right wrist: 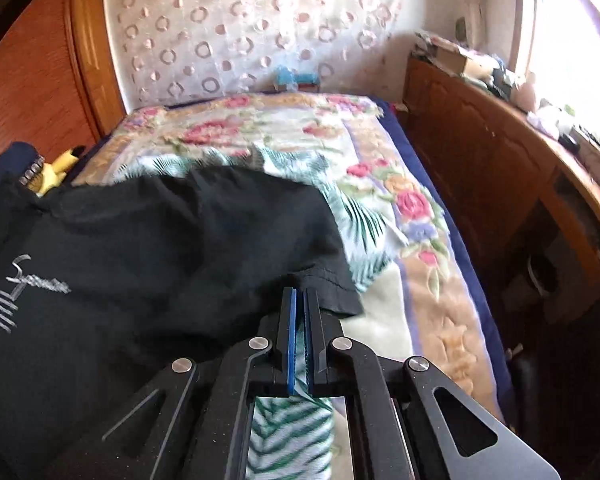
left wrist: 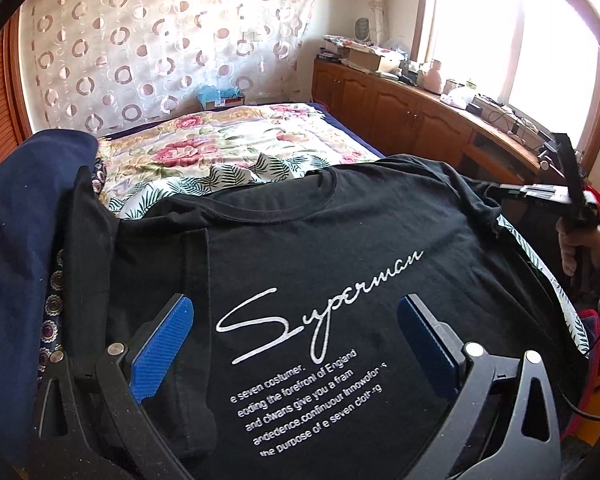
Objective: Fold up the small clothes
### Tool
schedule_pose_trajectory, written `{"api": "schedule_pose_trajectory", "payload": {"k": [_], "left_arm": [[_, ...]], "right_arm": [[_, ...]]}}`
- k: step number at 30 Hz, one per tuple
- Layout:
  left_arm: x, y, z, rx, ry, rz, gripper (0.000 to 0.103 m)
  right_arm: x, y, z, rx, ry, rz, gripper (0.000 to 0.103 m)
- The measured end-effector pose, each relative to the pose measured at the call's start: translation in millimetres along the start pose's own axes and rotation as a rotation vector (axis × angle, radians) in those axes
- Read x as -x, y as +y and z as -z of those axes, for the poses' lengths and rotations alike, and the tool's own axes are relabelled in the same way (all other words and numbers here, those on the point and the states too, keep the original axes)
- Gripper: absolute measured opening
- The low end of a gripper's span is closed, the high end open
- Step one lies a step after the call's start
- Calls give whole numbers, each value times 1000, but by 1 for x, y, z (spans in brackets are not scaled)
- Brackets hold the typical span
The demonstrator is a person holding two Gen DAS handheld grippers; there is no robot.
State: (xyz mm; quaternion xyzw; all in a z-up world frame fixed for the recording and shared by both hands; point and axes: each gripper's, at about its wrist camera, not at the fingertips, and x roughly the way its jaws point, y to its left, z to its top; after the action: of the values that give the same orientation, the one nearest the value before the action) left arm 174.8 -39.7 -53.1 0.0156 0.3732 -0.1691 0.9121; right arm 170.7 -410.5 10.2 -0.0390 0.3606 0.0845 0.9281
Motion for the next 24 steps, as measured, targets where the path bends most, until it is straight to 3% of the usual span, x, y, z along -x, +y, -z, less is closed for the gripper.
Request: {"api": "schedule_pose_trajectory", "payload": {"k": [8,14,15,16,18,24], "left_arm": [[8,9,1,27,-16,-19,103],[12,13,3,38,-23,-28,103],[11,13,3,40,-22,-28,103],[11,13,4,41,-21,-28,103],[12,14,5,38,-20,-29,103],[10,14,4,45,-18,-25,103]], "right_arm": [[31,84,-39,163,-93,-160,3],[26,149,-55,240,-90,-321,4],[24,152,-56,247,-91,-321,11],[23,155,-56,252,-92,-302,27],[14,147,-60,233,-92,-282,39],[12,121,-36,173,-30,-228,39]]}}
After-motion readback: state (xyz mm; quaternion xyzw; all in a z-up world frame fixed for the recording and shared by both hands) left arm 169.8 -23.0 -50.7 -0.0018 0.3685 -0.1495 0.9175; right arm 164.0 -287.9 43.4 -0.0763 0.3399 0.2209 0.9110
